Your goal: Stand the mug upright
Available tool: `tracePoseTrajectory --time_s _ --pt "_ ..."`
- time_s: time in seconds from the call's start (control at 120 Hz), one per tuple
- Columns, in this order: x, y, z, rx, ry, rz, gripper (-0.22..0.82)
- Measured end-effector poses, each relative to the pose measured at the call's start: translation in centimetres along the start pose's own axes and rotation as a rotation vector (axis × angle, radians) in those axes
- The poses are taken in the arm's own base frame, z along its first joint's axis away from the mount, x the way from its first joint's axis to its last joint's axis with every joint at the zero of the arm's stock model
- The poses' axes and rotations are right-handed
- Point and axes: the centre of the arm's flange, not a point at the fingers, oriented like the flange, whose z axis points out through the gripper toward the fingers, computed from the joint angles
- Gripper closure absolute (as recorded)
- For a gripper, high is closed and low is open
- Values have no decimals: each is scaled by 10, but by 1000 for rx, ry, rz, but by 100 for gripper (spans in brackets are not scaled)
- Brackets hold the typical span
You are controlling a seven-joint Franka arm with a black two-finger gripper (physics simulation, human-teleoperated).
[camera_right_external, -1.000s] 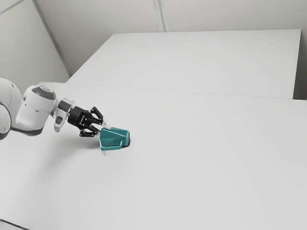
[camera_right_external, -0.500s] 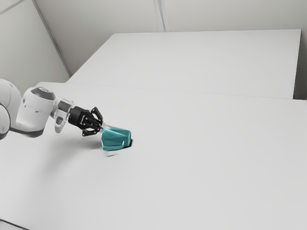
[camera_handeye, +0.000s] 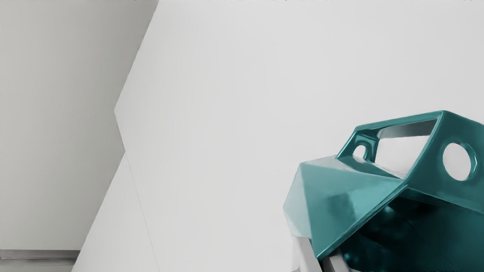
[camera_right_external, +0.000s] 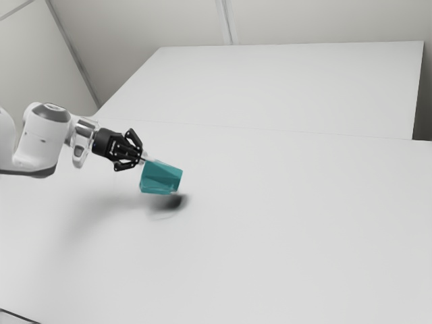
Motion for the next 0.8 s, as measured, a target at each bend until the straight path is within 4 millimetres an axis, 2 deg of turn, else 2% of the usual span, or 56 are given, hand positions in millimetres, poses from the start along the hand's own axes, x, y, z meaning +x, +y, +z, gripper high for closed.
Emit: tracePoseTrajectory --time_s 0.117,0.308,0.508,0.625,0.8 --pt "8 -27 3 -87 10 85 79" --pt "19 -47 9 -355 8 230 79" --pt "26 -85 48 -663 40 455 79" --pt "27 -94 59 -835 57 562 79" --pt "19 -108 78 -1026 76 695 79"
